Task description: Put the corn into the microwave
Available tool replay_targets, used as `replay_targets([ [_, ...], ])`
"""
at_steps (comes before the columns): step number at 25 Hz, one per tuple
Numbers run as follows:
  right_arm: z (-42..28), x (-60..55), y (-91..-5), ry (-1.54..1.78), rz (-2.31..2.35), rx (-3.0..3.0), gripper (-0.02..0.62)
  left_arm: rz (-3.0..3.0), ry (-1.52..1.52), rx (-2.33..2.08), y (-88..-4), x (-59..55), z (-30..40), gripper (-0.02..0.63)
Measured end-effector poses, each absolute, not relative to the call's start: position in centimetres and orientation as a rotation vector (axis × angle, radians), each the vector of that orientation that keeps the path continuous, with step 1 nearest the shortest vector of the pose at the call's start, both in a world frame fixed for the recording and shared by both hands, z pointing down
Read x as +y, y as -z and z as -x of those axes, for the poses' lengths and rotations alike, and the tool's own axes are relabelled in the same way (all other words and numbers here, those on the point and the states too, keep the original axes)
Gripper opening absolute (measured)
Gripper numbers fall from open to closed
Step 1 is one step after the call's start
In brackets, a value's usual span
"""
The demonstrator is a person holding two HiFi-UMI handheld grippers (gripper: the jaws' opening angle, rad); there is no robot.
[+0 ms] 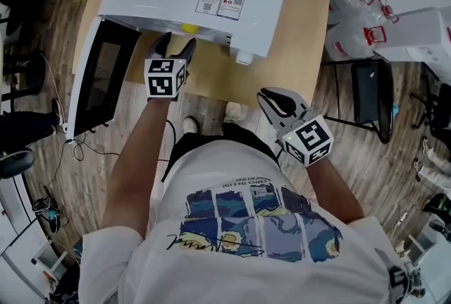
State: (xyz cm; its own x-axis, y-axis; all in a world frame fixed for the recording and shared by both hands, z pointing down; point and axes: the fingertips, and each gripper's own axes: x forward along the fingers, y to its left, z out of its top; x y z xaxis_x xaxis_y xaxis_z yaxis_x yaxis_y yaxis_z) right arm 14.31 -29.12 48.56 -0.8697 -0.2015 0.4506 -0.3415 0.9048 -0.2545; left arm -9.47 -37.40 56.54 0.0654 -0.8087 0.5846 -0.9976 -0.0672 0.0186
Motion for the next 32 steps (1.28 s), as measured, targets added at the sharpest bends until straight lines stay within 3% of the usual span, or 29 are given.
replay_targets([
  [2, -13.2, -28.7, -48.4, -0.437, -0.368, -2.655, 0.037, -1.937, -0.568, -1.785, -55.9, -35.9, 9.3, 0.282],
  [9, -10.3, -26.2, -47.2, -0.373, -0.342, -2.665, 0.032, -1.953, -0.457, -1.740, -53.9, -29.0, 9.2, 0.110],
  [11, -9.5, -25.2, -46.9, -0.361, -0.345, -2.659, 0.029, -1.952, -0.442, -1.729, -53.3, -26.9, 9.5, 0.033],
  [13, -8.6, -24.2, -46.7, -0.349, -0.347, -2.655, 0.028, -1.972, -0.423, -1.712, -52.5, -24.8, 9.9, 0.009],
  [23, -3.6, -17.5, -45.1, -0.268, -0.366, -2.637, 0.018, -2.083, -0.268, -1.526, -48.8, -14.6, 11.5, 0.008],
  [32, -1.8, -10.2, -44.0, -0.279, -0.456, -2.649, 0.012, -2.284, -0.312, -1.360, -46.2, -5.9, 10.4, 0.008],
])
